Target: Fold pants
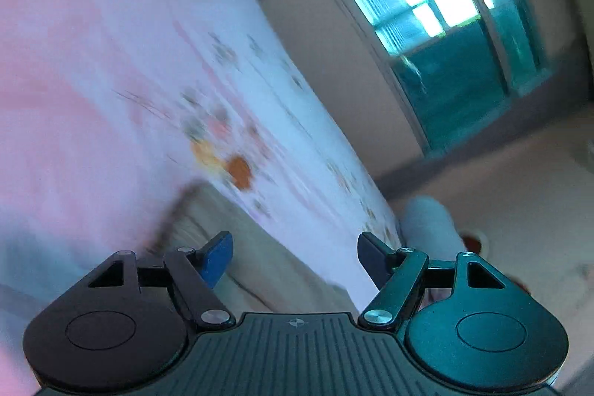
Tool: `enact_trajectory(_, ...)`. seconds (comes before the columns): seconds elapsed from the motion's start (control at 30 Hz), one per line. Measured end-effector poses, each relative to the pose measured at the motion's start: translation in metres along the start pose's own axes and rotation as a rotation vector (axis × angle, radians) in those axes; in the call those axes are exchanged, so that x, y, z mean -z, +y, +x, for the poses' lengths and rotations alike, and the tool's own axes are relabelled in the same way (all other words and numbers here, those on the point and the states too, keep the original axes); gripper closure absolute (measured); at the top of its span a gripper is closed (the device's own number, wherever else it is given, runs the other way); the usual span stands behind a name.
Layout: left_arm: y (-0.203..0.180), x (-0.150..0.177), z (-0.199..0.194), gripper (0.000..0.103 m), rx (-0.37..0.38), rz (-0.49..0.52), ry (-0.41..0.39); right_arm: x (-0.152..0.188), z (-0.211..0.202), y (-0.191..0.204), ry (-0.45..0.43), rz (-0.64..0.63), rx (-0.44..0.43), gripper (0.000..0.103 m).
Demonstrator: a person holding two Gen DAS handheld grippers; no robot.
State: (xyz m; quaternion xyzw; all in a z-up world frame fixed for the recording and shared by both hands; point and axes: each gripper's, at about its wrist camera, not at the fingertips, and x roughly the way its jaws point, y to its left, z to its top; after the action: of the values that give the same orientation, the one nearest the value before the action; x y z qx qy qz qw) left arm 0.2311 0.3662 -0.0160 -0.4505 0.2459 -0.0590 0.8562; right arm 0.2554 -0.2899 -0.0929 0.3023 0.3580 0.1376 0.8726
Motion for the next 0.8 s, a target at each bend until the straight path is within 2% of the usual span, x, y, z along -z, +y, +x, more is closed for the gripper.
enact_trajectory(0.03, -0.002, 0.006, 0.012, 0.03, 0.0, 0.008, 0.022, 0.0, -0.001, 0.0, -0.001, 0.004, -0.004, 0.101)
enact_trajectory(0.07, 0.002, 0.013, 0.025, 0.03, -0.025, 0.014, 0.042, -0.001, -0.002, 0.001, -0.003, 0.009, -0.005, 0.1)
enact_trajectory(0.13, 0.026, 0.028, 0.057, 0.032, -0.184, -0.008, 0.095, -0.004, -0.011, 0.003, -0.016, 0.004, 0.004, 0.093)
enact_trajectory(0.2, 0.036, 0.034, 0.055, 0.033, -0.163, -0.07, 0.027, -0.009, -0.026, 0.006, -0.037, -0.025, 0.014, 0.092)
enact_trajectory(0.27, 0.024, 0.034, 0.048, 0.033, -0.167, -0.086, -0.002, -0.017, -0.048, 0.008, -0.075, -0.075, 0.033, 0.091)
enact_trajectory(0.3, 0.007, 0.039, 0.046, 0.033, -0.17, -0.025, -0.012, -0.022, -0.06, 0.007, -0.098, -0.096, 0.043, 0.09)
enact_trajectory(0.33, -0.012, 0.046, 0.043, 0.033, -0.18, 0.081, -0.01, -0.027, -0.069, 0.005, -0.115, -0.107, 0.049, 0.09)
enact_trajectory(0.4, -0.054, 0.069, 0.045, 0.032, -0.283, 0.302, -0.021, -0.037, -0.082, -0.002, -0.141, -0.11, 0.072, 0.09)
enact_trajectory(0.47, -0.087, 0.1, 0.052, 0.018, -0.33, 0.494, -0.018, -0.049, -0.091, -0.007, -0.159, -0.103, 0.1, 0.089)
enact_trajectory(0.5, -0.102, 0.122, 0.059, 0.016, -0.354, 0.573, -0.004, -0.053, -0.093, -0.008, -0.165, -0.102, 0.11, 0.089)
enact_trajectory(0.63, -0.148, 0.195, 0.099, 0.015, -0.34, 0.714, 0.1, -0.061, -0.101, -0.009, -0.207, -0.08, 0.111, 0.084)
enact_trajectory(0.73, -0.175, 0.243, 0.135, 0.012, -0.41, 0.742, 0.188, -0.059, -0.102, -0.01, -0.205, -0.086, 0.11, 0.08)
enact_trajectory(0.8, -0.194, 0.274, 0.146, 0.008, -0.486, 0.819, 0.151, -0.058, -0.1, -0.01, -0.189, -0.103, 0.139, 0.079)
